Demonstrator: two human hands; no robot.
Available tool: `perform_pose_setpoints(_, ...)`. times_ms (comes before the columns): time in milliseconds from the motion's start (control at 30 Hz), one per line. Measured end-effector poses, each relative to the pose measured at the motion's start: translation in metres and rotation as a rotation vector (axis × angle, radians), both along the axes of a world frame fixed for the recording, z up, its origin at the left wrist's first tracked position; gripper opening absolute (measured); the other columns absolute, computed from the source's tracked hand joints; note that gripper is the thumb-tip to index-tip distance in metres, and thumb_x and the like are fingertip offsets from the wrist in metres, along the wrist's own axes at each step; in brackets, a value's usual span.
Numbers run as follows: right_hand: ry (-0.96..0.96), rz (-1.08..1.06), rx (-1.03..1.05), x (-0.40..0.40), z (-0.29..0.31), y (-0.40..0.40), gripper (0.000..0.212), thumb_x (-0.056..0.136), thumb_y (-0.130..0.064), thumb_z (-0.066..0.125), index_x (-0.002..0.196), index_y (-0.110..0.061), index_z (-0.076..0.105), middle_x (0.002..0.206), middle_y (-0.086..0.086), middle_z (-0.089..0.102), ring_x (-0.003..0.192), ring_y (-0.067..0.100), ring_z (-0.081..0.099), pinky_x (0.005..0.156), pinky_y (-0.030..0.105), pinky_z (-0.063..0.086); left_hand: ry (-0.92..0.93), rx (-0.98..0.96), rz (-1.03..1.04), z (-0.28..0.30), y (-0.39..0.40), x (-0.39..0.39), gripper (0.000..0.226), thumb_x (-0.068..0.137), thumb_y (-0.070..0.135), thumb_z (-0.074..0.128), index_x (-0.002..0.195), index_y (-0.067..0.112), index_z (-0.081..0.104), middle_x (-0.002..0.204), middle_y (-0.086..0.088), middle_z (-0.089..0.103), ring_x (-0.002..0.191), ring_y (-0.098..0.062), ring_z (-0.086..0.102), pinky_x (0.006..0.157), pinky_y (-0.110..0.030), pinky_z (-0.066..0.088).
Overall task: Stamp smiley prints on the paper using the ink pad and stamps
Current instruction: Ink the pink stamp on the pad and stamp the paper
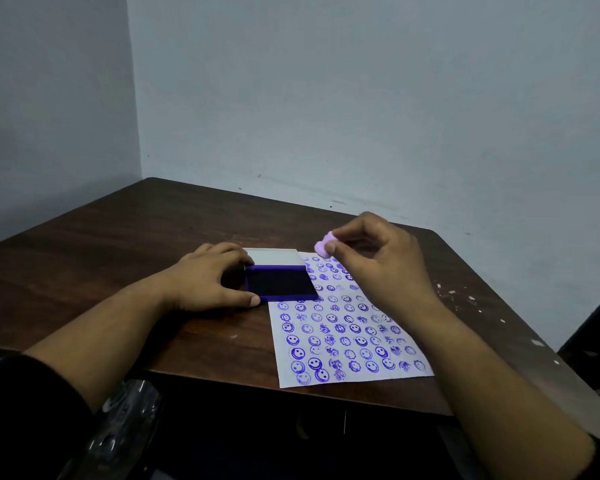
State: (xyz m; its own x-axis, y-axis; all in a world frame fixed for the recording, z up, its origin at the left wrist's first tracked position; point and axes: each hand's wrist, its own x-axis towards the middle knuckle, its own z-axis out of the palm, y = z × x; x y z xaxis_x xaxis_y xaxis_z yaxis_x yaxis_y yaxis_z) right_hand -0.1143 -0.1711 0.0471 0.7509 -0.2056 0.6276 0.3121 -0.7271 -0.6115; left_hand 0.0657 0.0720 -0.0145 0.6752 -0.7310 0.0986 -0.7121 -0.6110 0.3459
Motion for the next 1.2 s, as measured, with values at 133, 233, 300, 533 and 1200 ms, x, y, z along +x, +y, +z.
perform_pose_setpoints(133,0.018,-0.021,0.030,-0.030,-0.020,-0.008,0.017,0.090,-0.021,0.084,0.092,-0.034,0.073,0.088,-0.018,0.082,0.089,0.005,0.079,0.080,0.031,0.063,-0.010,-0.005,0.002,-0.001,0.000,0.000,0.094,0.065,0.091,0.055,0.144,0.042,0.046,0.155,0.017,0.038,0.140,-0.015,0.034,0.116,-0.045,0.033)
perform_pose_setpoints(233,0.064,-0.057,0.048,-0.050,-0.037,-0.013,0.021,0.088,-0.020,0.087,0.092,-0.035,0.073,0.086,-0.018,0.081,0.082,0.008,0.079,0.069,0.027,0.062,-0.013,-0.008,0.005,-0.002,0.000,0.001,0.093,0.064,0.091,0.055,0.143,0.042,0.047,0.154,0.017,0.039,0.139,-0.015,0.035,0.116,-0.045,0.034)
perform_pose_setpoints(300,0.095,-0.056,0.077,-0.062,-0.049,-0.013,0.024,0.086,-0.018,0.089,0.091,-0.035,0.074,0.086,-0.017,0.081,0.076,0.005,0.079,0.066,0.018,0.058,-0.016,-0.009,0.007,-0.002,0.000,0.001,0.094,0.063,0.092,0.054,0.143,0.042,0.047,0.155,0.017,0.039,0.139,-0.015,0.035,0.116,-0.045,0.033)
perform_pose_setpoints(533,0.066,-0.081,-0.057,-0.104,-0.072,-0.003,0.021,0.080,-0.022,0.092,0.087,-0.033,0.076,0.083,-0.020,0.080,0.075,0.001,0.078,0.070,0.011,0.054,0.000,0.000,0.007,-0.001,0.000,0.001,0.095,0.063,0.093,0.052,0.144,0.043,0.046,0.155,0.017,0.037,0.140,-0.015,0.033,0.116,-0.045,0.033)
perform_pose_setpoints(1200,0.091,-0.085,-0.270,-0.114,-0.075,0.001,0.011,0.082,-0.024,0.087,0.085,-0.028,0.078,0.093,-0.025,0.077,0.085,-0.007,0.074,0.077,0.019,0.056,0.005,0.001,0.013,0.000,0.000,-0.001,0.095,0.063,0.092,0.053,0.144,0.044,0.046,0.156,0.017,0.037,0.141,-0.016,0.032,0.117,-0.047,0.033)
